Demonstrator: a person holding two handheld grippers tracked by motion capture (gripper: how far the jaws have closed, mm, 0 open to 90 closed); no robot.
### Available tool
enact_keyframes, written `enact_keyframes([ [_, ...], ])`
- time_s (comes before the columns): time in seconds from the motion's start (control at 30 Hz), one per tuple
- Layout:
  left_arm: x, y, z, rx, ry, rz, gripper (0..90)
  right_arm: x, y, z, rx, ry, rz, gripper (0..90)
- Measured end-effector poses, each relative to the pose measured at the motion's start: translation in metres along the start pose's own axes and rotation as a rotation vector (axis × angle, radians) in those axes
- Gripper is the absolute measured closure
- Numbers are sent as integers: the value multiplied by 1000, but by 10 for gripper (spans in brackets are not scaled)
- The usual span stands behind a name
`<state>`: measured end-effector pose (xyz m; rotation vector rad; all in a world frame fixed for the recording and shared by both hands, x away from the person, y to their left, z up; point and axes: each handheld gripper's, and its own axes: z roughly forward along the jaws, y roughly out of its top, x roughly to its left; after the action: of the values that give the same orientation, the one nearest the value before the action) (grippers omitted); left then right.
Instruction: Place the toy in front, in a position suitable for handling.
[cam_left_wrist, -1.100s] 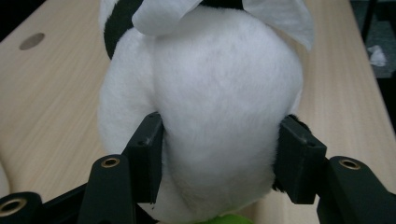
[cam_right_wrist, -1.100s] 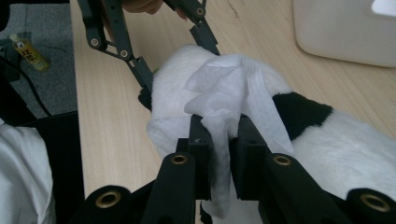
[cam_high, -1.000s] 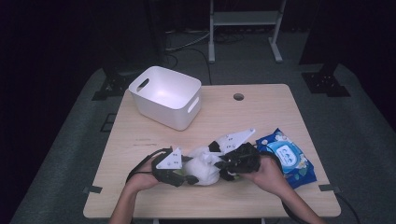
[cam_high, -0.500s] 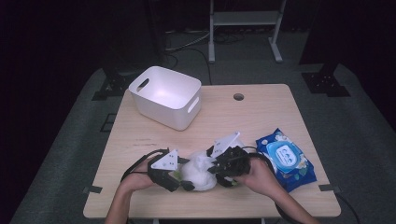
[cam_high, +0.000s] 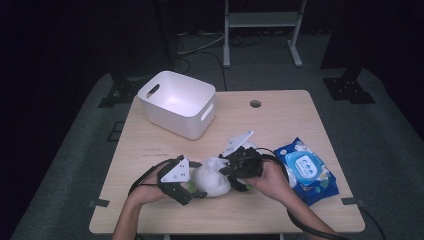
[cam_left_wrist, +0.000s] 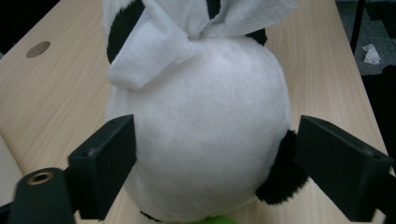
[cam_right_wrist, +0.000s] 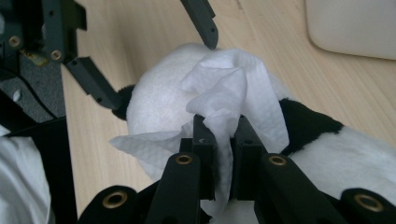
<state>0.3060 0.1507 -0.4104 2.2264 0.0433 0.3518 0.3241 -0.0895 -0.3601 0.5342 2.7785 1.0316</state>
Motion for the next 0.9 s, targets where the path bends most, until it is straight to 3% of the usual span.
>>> enact_keyframes([
  [0.3, -2, 1, 12, 24, 68, 28, 82, -9, 5, 5, -12, -12, 60, 820],
  [0.4, -2, 0, 15, 23, 92, 39, 139, -10, 4, 5, -14, -18, 66, 819],
  [0.5, -2, 1, 15, 8, 110, 41, 317, -8, 3, 3, -31, -19, 63, 816],
  [0.57, -3, 1, 15, 1, 109, 42, 387, -4, 3, 2, -46, -14, 46, 815],
  [0.73, -1, 0, 14, -5, 93, 5, 409, 9, 10, 8, -55, 30, -4, 813],
  [0.9, 1, 0, 12, -11, 84, -14, 415, 9, 7, 3, -25, 6, -21, 813],
])
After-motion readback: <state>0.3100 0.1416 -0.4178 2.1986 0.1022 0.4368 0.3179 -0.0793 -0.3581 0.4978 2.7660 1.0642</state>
